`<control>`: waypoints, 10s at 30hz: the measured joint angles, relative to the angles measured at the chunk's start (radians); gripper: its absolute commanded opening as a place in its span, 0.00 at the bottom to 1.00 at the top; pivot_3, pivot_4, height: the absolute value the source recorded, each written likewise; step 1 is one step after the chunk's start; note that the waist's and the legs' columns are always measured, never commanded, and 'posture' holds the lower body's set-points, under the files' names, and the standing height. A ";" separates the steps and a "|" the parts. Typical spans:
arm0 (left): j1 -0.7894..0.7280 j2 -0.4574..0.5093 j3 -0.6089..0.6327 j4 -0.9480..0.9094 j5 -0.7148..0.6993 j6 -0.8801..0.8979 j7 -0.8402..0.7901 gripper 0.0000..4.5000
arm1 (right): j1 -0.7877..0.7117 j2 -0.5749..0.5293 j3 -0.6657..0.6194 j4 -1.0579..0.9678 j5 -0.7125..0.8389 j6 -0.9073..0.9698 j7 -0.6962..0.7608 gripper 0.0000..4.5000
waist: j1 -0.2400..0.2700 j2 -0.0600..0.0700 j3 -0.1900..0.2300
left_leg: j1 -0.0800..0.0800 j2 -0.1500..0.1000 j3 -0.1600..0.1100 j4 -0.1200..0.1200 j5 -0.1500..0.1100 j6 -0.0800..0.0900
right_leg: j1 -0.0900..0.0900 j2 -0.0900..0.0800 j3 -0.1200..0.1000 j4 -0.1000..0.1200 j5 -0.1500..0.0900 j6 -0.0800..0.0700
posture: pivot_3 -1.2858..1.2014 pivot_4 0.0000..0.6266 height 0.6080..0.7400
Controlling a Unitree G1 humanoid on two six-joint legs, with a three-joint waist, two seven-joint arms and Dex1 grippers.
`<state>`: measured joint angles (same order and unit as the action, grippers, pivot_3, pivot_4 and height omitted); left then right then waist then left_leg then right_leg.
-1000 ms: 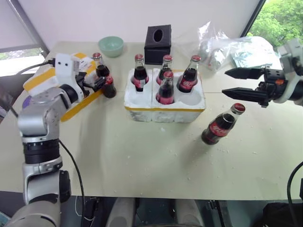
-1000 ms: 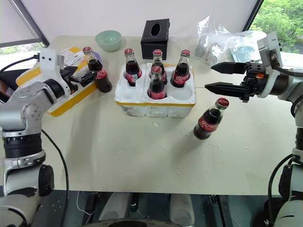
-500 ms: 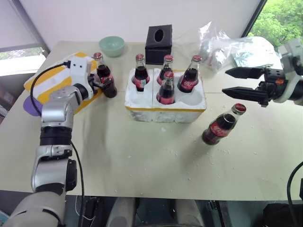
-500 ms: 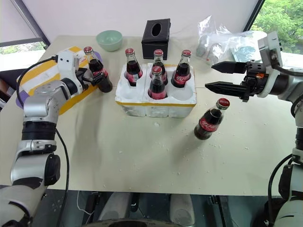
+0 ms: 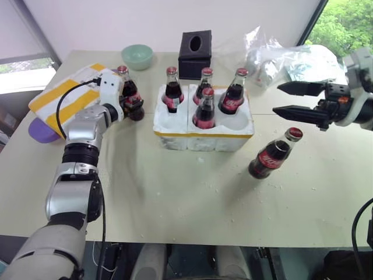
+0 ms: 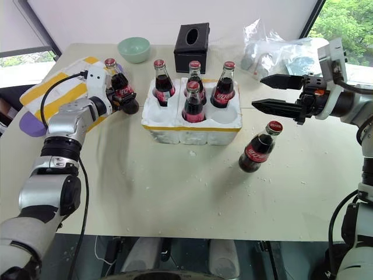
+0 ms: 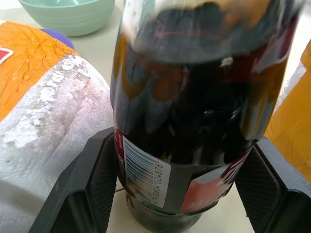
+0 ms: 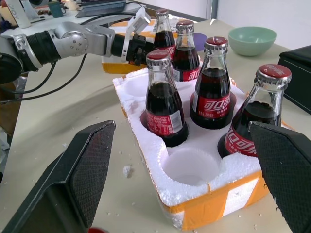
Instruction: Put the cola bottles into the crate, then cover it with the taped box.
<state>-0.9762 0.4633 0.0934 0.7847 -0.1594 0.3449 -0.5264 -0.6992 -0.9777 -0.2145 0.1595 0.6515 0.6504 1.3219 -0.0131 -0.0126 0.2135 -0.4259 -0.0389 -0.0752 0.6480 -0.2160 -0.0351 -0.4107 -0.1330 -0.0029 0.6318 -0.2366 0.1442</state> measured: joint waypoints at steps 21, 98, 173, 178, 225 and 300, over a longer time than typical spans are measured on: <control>0.030 0.264 0.000 -0.701 -0.502 0.575 -0.614 0.62 | 0.031 -0.013 -0.018 -0.022 0.008 0.016 -0.020 1.00 | -0.002 -0.001 0.002 | 0.000 0.001 0.000 0.000 0.001 -0.001 | 0.000 0.001 0.000 0.000 0.000 -0.001 | 0.52 0.24 0.98; 0.150 0.378 -0.121 -0.865 -0.553 0.527 -0.868 0.99 | 0.990 0.294 -0.657 -0.766 0.195 0.186 -0.388 1.00 | -0.002 -0.001 0.001 | 0.003 0.003 0.000 0.001 0.000 0.001 | 0.003 0.001 0.001 -0.002 -0.001 -0.005 | 0.52 0.24 0.98; 0.315 0.401 0.012 -1.084 -0.682 0.585 -0.578 1.00 | 0.050 0.363 0.194 -0.035 -0.140 -0.105 -0.453 0.75 | -0.007 0.001 0.003 | 0.000 0.004 -0.001 -0.001 0.000 0.001 | -0.001 0.004 0.001 -0.001 0.001 -0.003 | 0.52 0.24 0.98; 0.314 0.401 0.012 -1.080 -0.682 0.581 -0.575 1.00 | 0.040 0.368 0.202 -0.034 -0.166 -0.114 -0.421 0.99 | -0.008 0.001 0.002 | 0.001 0.004 -0.001 -0.001 0.000 0.001 | 0.000 0.005 0.001 -0.001 0.001 -0.003 | 0.52 0.24 0.98; 0.694 0.525 0.011 -0.293 0.471 -0.374 0.261 1.00 | -0.015 -0.013 -0.068 -0.313 0.226 0.152 -0.149 0.99 | 0.013 0.000 0.001 | -0.002 0.015 0.012 -0.005 -0.001 0.000 | -0.012 0.009 0.004 0.000 0.002 -0.011 | 0.52 0.24 0.98; -0.181 0.333 -0.220 -0.088 0.411 -1.053 -0.051 0.40 | 0.231 -0.088 -0.241 -0.298 0.160 0.118 -0.235 1.00 | -0.001 -0.002 0.001 | -0.003 0.016 0.013 0.000 0.000 0.001 | -0.011 0.013 0.007 0.002 0.005 -0.009 | 0.52 0.24 0.98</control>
<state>-1.1575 0.7968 -0.1269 0.6965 0.2520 -0.7085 -0.5772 -0.4683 -1.0658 -0.4553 -0.1384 0.8113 0.7680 1.0873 -0.0143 -0.0150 0.2142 -0.4284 -0.0225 -0.0619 0.6482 -0.2164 -0.0341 -0.4217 -0.1204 0.0043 0.6341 -0.2315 0.1354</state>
